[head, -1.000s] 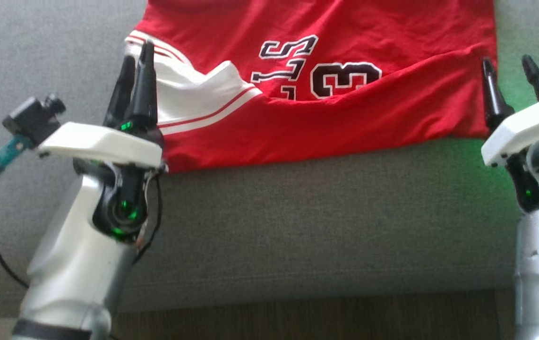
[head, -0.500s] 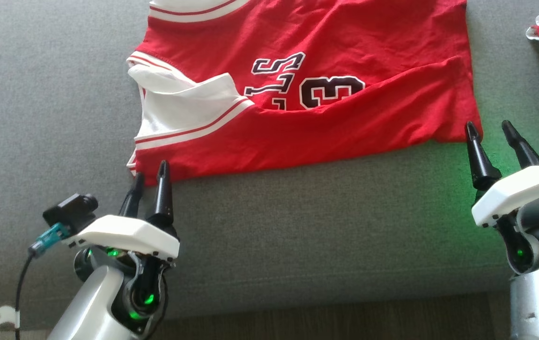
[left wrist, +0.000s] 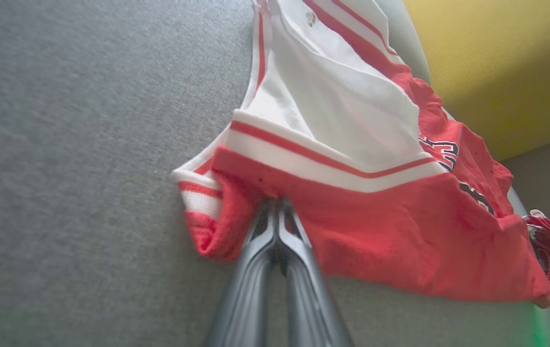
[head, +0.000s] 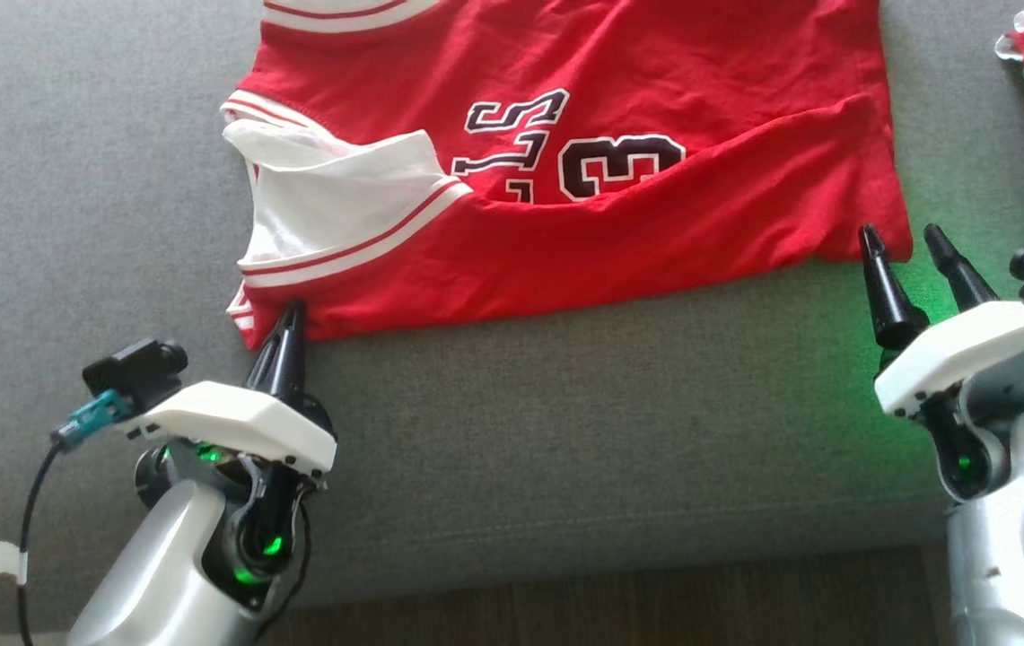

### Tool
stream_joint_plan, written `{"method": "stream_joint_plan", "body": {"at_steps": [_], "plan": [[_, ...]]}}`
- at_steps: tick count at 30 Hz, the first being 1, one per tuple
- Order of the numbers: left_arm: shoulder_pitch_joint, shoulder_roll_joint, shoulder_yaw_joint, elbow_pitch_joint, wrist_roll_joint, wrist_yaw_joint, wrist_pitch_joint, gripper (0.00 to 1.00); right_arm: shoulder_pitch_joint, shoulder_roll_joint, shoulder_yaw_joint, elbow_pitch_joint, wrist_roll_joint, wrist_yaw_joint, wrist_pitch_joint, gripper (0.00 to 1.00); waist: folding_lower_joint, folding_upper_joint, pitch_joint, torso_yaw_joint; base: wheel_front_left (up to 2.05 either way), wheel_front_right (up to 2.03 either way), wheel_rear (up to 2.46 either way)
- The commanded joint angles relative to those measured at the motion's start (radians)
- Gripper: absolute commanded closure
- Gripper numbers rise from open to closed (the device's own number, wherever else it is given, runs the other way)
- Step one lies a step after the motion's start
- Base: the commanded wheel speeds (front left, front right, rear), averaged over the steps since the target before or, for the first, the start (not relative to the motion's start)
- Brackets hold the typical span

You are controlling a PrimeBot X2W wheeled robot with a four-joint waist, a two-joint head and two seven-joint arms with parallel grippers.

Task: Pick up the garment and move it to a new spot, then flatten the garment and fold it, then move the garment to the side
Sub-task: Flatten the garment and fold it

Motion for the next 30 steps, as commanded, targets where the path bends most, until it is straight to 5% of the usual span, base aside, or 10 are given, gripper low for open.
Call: {"method": "stream_joint_plan", "body": {"at_steps": [1,4,9,10,11,18,30], "plan": [[0.006,0.028,0.025,-0.026,0.0,-0.004,-0.007,1.0,-0.026,0.0,0.014,-0.015,0.007,0.0,-0.01,0.0,0.0,0.0,-0.003,0.003,0.0,0.0,0.0],[0.014,0.03,0.023,-0.042,0.003,-0.002,-0.01,1.0,-0.045,0.0,0.003,0.039,0.0,0.0,-0.017,0.02,0.0,0.0,-0.01,0.013,0.0,0.0,0.0],[0.018,0.029,0.025,-0.058,0.002,0.002,-0.016,1.0,-0.072,0.0,0.002,0.116,-0.01,0.0,-0.026,0.6,0.0,0.0,-0.012,0.026,0.0,0.0,0.0],[0.018,0.028,0.025,-0.06,0.002,0.001,-0.017,1.0,-0.077,0.0,0.001,0.129,-0.015,0.0,-0.03,0.94,0.0,0.0,-0.013,0.028,0.0,0.0,0.0],[0.018,0.027,0.024,-0.061,0.002,0.0,-0.018,1.0,-0.08,0.0,0.0,0.14,-0.02,0.0,-0.033,1.0,0.0,0.0,-0.013,0.03,0.0,0.0,0.0],[0.044,0.035,0.04,-0.089,-0.005,-0.004,-0.035,1.0,-0.056,0.0,-0.019,0.125,-0.016,0.0,-0.049,1.0,0.0,0.0,-0.027,0.039,0.0,0.0,0.0],[0.219,0.082,0.06,-0.267,-0.033,0.05,-0.026,1.0,0.159,0.0,-0.055,-0.109,0.041,0.0,0.054,1.0,0.0,0.0,-0.076,0.039,0.0,0.0,0.0]]}}
